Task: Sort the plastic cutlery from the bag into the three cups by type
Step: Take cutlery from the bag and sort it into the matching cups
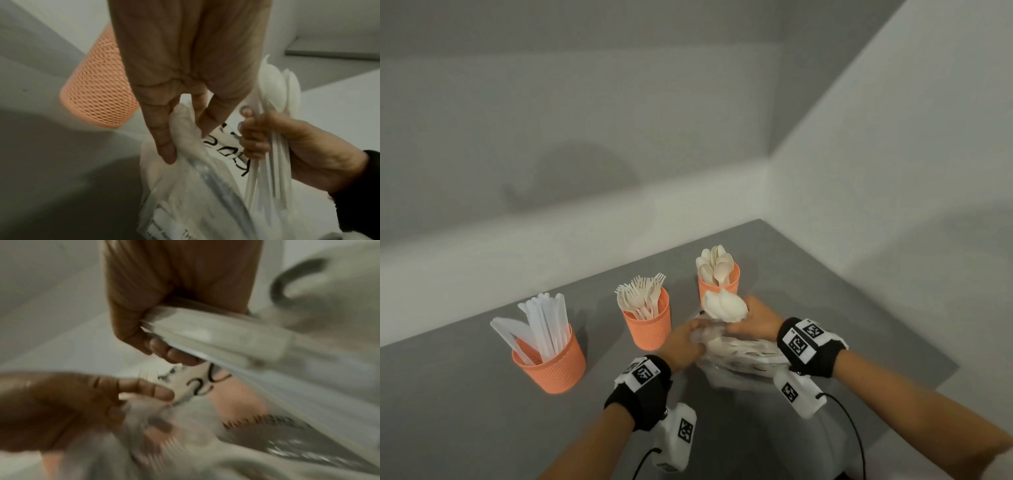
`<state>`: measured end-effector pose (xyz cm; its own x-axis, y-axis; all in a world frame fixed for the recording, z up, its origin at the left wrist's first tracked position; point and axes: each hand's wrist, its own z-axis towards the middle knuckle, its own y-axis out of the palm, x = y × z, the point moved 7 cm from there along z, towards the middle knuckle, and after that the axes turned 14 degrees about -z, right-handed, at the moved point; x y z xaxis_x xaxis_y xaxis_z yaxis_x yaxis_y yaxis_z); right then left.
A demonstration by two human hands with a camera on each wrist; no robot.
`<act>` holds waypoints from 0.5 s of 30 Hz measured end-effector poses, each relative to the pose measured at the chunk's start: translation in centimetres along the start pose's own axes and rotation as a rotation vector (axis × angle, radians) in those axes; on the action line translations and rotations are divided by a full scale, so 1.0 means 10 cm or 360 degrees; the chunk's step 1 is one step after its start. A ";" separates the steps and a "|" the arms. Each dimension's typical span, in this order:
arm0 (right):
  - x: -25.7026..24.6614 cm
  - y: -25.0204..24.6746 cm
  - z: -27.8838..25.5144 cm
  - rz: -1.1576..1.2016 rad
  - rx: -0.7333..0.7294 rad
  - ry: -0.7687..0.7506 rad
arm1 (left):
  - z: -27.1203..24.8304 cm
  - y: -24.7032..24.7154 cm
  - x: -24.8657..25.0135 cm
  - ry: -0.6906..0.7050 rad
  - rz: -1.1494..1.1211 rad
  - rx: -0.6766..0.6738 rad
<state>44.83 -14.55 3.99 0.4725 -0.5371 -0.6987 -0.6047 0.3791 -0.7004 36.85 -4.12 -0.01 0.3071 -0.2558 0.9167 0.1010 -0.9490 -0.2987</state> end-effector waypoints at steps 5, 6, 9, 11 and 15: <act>-0.32 -0.31 0.17 0.0598 0.0272 -0.0009 | -0.05 -0.23 0.00 0.0213 -0.0268 0.0371; -0.37 -0.32 0.24 0.0722 0.0325 0.0001 | -0.10 -0.33 0.00 0.0232 -0.0390 0.0551; -0.56 -0.29 0.39 0.1011 0.0437 0.0036 | -0.18 -0.52 -0.05 0.0148 -0.0981 0.0771; -0.74 -0.19 0.46 0.1151 0.0440 -0.0013 | -0.25 -0.53 -0.08 0.0004 -0.1410 0.0733; -1.14 0.06 0.50 0.1382 0.0404 -0.0116 | -0.37 -0.46 -0.13 -0.0285 -0.1957 0.0623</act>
<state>42.24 -4.42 10.82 -0.0390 0.0609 -0.9974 -0.6117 0.7878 0.0721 32.52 -0.15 1.15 -0.0654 0.7939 0.6045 0.6628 -0.4183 0.6210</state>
